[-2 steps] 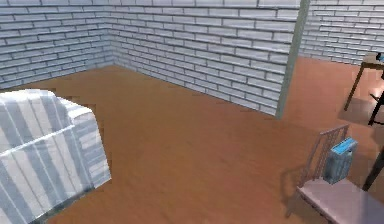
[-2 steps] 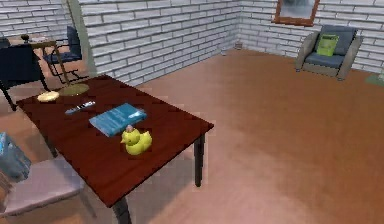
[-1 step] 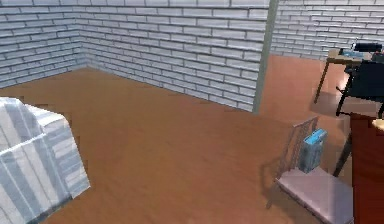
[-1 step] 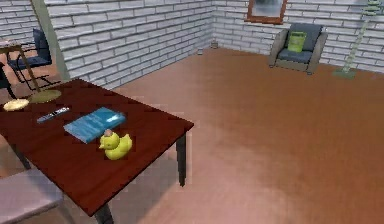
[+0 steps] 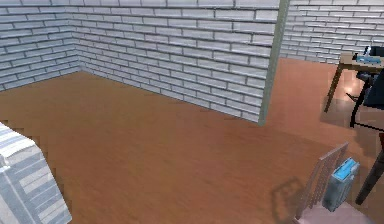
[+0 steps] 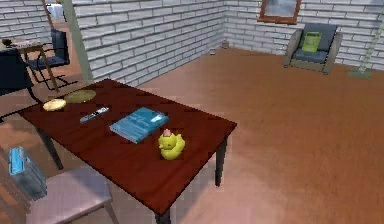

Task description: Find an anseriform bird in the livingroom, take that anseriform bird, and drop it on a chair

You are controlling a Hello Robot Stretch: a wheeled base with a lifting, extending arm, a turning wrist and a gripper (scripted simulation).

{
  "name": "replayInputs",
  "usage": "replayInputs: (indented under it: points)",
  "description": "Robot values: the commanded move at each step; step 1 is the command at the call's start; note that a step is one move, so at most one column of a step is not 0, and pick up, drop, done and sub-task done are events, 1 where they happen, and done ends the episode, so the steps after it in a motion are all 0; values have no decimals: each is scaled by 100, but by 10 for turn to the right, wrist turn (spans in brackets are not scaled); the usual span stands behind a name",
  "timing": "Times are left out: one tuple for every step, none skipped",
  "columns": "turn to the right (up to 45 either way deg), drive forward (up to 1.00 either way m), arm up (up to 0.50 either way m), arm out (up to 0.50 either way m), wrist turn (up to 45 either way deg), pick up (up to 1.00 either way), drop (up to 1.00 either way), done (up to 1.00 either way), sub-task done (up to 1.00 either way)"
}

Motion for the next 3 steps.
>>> replayInputs:
  points:
    - [0, 0, 50, 0, 0, 0, 0, 0, 0]
    - [0, 0, 34, 0, 0, 0, 0, 0, 0]
    - [0, 0, 0, 50, 0, 0, 0, 0, 0]
